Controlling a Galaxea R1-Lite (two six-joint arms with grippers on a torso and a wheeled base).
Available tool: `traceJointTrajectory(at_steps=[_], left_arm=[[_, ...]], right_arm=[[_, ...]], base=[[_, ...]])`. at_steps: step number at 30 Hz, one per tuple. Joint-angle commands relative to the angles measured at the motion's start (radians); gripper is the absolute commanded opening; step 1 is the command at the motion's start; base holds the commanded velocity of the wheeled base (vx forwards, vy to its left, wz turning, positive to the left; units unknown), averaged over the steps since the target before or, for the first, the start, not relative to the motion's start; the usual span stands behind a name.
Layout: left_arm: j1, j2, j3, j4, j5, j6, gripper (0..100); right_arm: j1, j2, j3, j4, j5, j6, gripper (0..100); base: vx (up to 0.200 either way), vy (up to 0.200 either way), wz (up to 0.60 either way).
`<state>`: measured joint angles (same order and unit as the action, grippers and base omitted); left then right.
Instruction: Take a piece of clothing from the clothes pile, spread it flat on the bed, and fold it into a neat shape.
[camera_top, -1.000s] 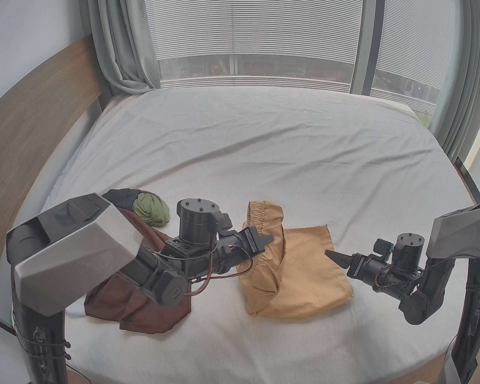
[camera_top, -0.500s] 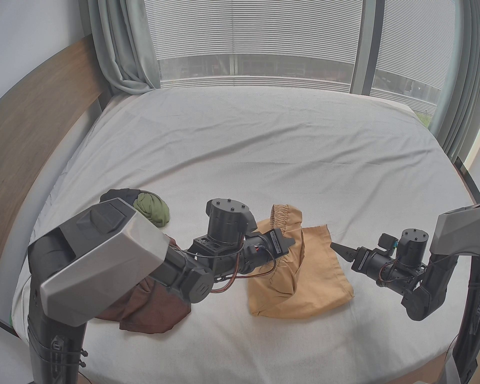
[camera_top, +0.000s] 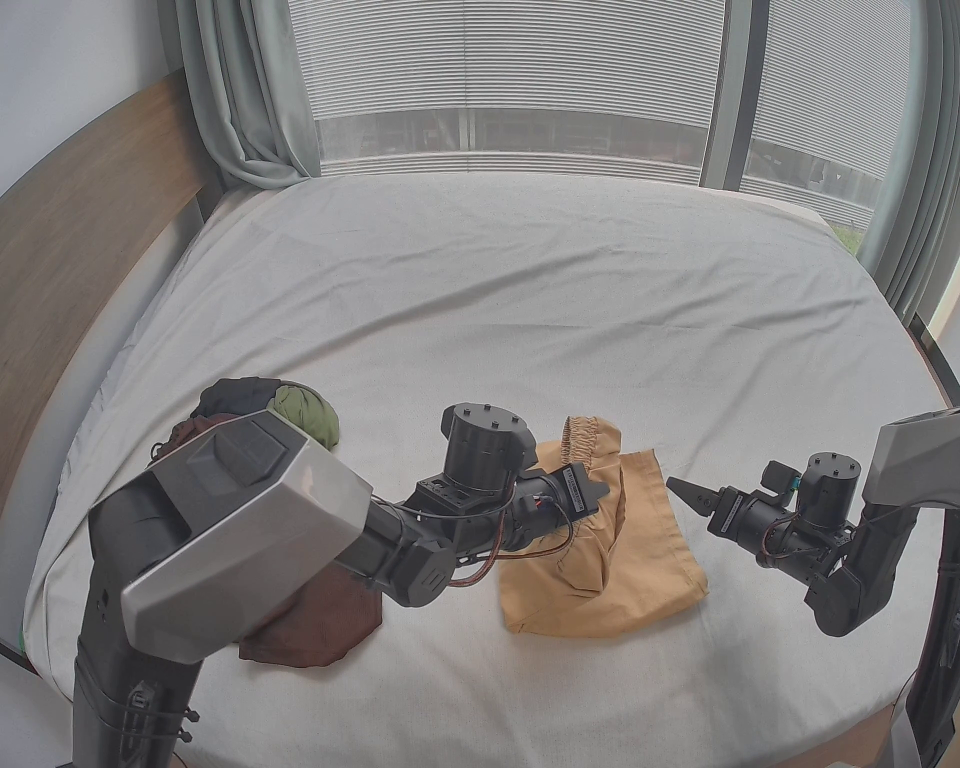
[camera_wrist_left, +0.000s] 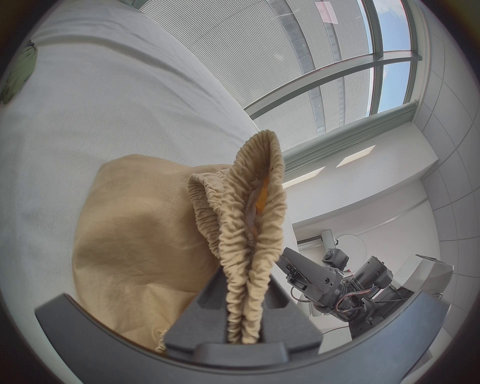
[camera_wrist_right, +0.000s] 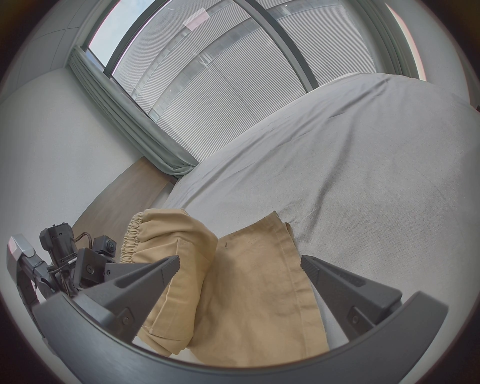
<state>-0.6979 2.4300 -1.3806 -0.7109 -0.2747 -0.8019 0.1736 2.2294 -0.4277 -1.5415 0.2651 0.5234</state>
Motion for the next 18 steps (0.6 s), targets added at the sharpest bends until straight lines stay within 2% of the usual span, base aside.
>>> traceJointTrajectory(at_steps=[1, 2, 3, 10, 14, 18], left_arm=[[-0.002, 0.02, -0.008, -0.001, 0.002, 0.0, 0], [-0.002, 0.02, -0.009, -0.001, 0.003, 0.0, 0], [0.0, 0.021, -0.011, 0.001, 0.008, 0.0, 100], [0.0, 0.029, -0.023, -0.002, 0.029, 0.001, 100], [0.001, 0.027, -0.035, -0.004, 0.08, 0.003, 100], [0.009, 0.014, -0.015, -0.004, 0.088, 0.007, 100]], right_arm=[[0.0, 0.0, -0.003, 0.0, 0.0, 0.0, 100], [0.0, 0.0, -0.003, 0.0, 0.0, 0.001, 100], [0.0, 0.0, -0.003, 0.0, 0.0, 0.0, 100], [0.0, 0.001, -0.003, 0.0, 0.0, 0.0, 100], [0.0, 0.006, -0.002, 0.0, 0.0, 0.0, 100], [0.006, 0.01, 0.003, 0.0, 0.0, -0.002, 100]], base=[[0.0, 0.0, 0.0], [0.0, 0.0, 0.0], [0.0, 0.0, 0.0], [0.0, 0.0, 0.0], [0.0, 0.0, 0.0], [0.0, 0.0, 0.0]])
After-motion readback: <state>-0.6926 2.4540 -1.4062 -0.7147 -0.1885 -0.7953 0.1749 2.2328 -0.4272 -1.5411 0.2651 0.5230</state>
